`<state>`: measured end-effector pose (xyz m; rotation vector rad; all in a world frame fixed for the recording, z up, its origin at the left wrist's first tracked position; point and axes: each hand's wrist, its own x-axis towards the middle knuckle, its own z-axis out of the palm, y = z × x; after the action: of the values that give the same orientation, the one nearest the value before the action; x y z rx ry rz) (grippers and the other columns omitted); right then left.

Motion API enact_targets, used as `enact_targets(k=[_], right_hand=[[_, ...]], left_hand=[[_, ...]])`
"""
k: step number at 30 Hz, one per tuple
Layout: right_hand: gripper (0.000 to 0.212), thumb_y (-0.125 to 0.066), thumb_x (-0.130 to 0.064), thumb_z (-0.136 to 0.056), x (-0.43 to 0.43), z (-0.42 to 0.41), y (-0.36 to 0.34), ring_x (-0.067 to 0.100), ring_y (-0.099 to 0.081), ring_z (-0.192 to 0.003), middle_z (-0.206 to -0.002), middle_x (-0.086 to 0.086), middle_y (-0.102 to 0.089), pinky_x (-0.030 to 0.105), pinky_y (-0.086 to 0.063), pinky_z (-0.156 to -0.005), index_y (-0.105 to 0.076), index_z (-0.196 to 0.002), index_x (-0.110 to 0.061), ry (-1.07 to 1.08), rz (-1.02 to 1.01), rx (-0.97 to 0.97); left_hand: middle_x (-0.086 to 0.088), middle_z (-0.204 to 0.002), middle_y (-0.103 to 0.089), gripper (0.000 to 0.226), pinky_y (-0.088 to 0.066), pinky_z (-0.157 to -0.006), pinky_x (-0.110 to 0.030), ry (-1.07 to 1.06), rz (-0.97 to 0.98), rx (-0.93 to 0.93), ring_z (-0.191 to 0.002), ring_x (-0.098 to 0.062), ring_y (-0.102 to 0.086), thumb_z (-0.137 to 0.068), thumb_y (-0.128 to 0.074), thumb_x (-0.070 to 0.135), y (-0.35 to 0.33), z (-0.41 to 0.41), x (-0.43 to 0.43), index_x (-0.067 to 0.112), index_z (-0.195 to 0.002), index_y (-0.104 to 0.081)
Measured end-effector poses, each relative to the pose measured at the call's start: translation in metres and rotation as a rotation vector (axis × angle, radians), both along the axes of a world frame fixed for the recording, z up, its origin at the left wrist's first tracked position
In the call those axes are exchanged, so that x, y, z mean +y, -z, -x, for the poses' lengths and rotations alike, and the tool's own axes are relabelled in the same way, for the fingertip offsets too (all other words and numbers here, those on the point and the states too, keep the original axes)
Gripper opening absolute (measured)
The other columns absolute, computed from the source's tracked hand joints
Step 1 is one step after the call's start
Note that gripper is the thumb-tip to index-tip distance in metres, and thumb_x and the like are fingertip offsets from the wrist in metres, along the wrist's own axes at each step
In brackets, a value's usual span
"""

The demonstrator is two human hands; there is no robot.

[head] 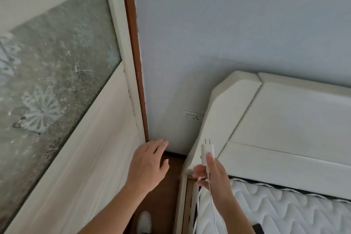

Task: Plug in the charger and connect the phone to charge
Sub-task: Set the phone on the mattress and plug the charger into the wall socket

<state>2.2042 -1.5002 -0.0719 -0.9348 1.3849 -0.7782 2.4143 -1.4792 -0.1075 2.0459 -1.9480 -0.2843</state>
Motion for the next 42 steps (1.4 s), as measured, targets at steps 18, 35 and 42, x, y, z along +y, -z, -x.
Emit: enact_targets(k=[18,35,42], right_hand=[[0.056,-0.045,-0.065,-0.09,-0.158,-0.085,0.176,0.015,-0.056,-0.058,-0.06,0.0,-0.06,0.024,-0.049,-0.053,-0.062,-0.094,-0.012,0.257,-0.09,0.077],[0.06,-0.036,-0.065,-0.095,-0.214,-0.096,0.252,0.015,-0.05,-0.059,-0.091,0.0,-0.053,0.025,-0.04,-0.046,-0.053,-0.132,-0.021,0.546,-0.249,0.037],[0.065,-0.039,-0.07,-0.091,-0.214,-0.092,0.263,0.012,-0.045,-0.075,-0.106,0.0,-0.043,0.021,-0.04,-0.048,-0.05,-0.137,-0.026,0.563,-0.245,-0.008]], left_hand=[[-0.002,-0.149,-0.049,0.053,-0.034,-0.115,-0.043,0.32,0.003,-0.07,-0.137,-0.022,-0.043,-0.09,-0.061,0.032,0.116,-0.024,-0.199,0.023,-0.141,-0.049],[-0.006,-0.166,-0.016,0.07,-0.029,-0.119,-0.049,0.567,0.031,-0.2,-0.152,-0.021,-0.014,-0.087,-0.059,0.029,0.154,-0.013,-0.245,0.023,-0.152,-0.033],[-0.007,-0.166,-0.014,0.074,-0.027,-0.119,-0.049,0.579,0.027,-0.249,-0.152,-0.022,-0.013,-0.087,-0.056,0.031,0.158,-0.012,-0.246,0.022,-0.154,-0.027]])
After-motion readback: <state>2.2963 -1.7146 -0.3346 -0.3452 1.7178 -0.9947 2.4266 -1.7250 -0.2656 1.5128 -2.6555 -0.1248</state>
